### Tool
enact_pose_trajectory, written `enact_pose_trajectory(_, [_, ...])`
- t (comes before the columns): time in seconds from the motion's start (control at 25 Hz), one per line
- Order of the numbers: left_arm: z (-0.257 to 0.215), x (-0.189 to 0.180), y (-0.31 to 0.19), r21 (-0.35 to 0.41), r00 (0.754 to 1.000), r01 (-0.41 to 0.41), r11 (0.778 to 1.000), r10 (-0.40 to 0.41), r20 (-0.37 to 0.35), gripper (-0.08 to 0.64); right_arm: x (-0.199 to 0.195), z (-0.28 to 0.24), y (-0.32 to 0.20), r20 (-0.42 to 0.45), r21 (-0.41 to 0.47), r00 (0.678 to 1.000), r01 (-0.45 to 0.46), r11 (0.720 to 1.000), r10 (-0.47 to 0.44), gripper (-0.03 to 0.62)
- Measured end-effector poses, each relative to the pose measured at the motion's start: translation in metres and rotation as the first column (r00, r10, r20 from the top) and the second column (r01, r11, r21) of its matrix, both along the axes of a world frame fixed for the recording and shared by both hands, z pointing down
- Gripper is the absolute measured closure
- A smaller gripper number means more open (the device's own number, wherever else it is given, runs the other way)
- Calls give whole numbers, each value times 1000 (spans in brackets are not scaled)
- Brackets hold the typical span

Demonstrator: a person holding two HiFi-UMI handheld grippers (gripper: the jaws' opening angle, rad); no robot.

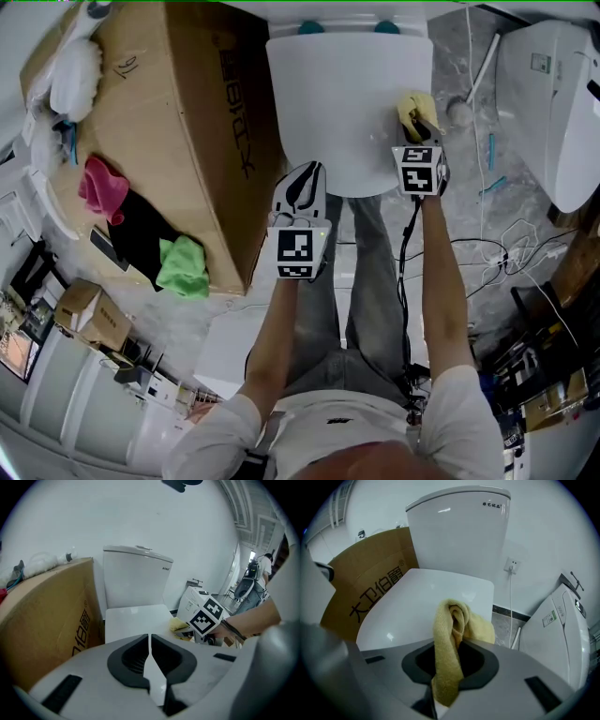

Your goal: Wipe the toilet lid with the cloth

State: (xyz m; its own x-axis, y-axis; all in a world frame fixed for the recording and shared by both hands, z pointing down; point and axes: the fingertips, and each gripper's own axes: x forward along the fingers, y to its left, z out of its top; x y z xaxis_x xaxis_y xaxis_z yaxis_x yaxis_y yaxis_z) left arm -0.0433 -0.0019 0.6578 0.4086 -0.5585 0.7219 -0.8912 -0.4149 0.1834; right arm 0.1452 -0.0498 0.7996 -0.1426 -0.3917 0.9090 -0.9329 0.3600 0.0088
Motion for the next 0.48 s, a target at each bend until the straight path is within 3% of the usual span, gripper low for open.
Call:
enact_pose_trajectory(0.24, [0, -21, 8, 1, 1000, 10, 1000, -10, -13, 518, -19, 0, 14, -9, -20, 1000, -16, 1000, 16, 492])
enact_pose_trajectory(0.48, [-2, -39, 20, -4, 999, 35, 999, -35, -24, 518, -51, -1, 26, -8, -29, 1000, 28, 999, -28, 492])
